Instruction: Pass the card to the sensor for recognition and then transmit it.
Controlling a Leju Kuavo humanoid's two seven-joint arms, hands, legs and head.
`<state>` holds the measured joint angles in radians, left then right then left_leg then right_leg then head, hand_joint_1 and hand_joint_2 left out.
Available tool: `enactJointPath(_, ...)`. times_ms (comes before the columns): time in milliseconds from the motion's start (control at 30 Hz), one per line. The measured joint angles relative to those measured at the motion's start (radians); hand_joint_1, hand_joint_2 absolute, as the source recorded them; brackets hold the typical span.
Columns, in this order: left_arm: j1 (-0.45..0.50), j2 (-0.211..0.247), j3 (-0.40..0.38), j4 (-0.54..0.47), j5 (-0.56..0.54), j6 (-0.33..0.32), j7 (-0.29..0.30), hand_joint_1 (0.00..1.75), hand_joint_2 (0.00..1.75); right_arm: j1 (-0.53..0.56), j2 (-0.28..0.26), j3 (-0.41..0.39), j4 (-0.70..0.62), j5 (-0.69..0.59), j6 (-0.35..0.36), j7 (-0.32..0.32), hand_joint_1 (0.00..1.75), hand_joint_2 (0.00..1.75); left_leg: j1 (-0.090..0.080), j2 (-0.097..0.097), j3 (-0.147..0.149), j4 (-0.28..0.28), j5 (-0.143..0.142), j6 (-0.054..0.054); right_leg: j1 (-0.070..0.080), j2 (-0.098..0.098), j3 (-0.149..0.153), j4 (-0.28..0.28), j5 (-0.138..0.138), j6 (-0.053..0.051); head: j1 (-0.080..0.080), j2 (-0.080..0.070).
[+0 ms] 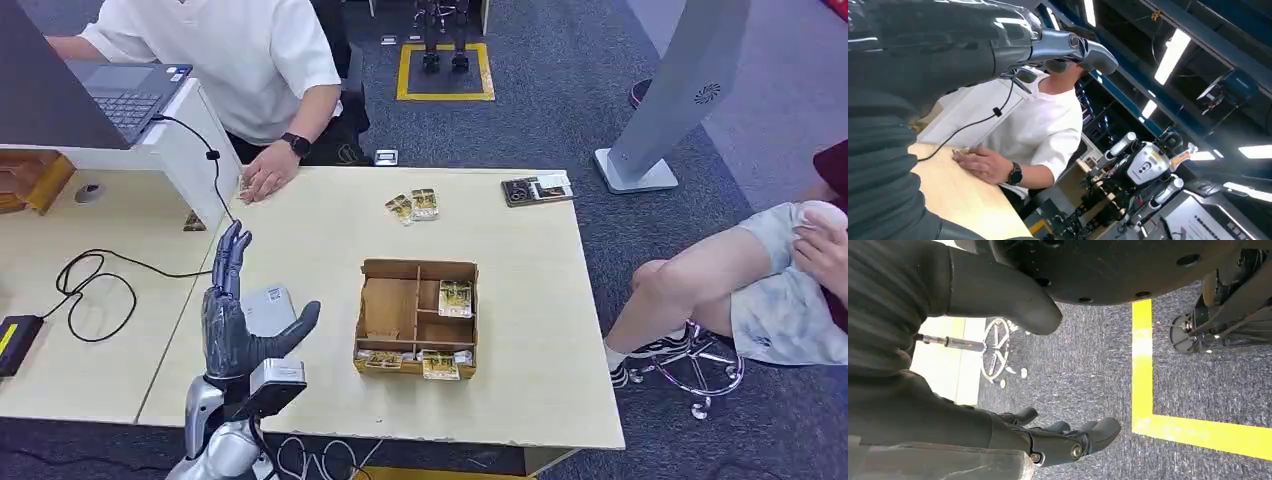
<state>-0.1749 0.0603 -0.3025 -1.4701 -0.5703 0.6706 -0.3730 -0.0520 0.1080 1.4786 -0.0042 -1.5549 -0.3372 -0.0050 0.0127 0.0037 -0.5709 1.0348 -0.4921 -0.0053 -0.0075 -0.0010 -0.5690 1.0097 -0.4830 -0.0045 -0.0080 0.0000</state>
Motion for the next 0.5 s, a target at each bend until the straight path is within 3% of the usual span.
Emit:
enactJointPath(133, 0.073, 0.005, -0.003, -0.091, -0.045, 0.0, -0.106, 0.0, 1.75, 0.001, 0.002, -0.007, 0.005, 0.0, 0.005, -0.001, 0.0, 1.75, 0.0, 0.0, 0.0, 0.0, 0.0, 0.0, 0.0, 0.0, 0.0, 0.0, 0.0, 0.0, 0.0, 0.0)
enactJointPath(500, 0.132, 0.04, -0.053, -0.103, -0.261, 0.0, -0.065, 0.0, 1.75, 0.002, 0.003, -0.007, 0.01, 0.0, 0.02, -0.001, 0.0, 1.75, 0.0, 0.0, 0.0, 0.0, 0.0, 0.0, 0.0, 0.0, 0.0, 0.0, 0.0, 0.0, 0.0, 0.0)
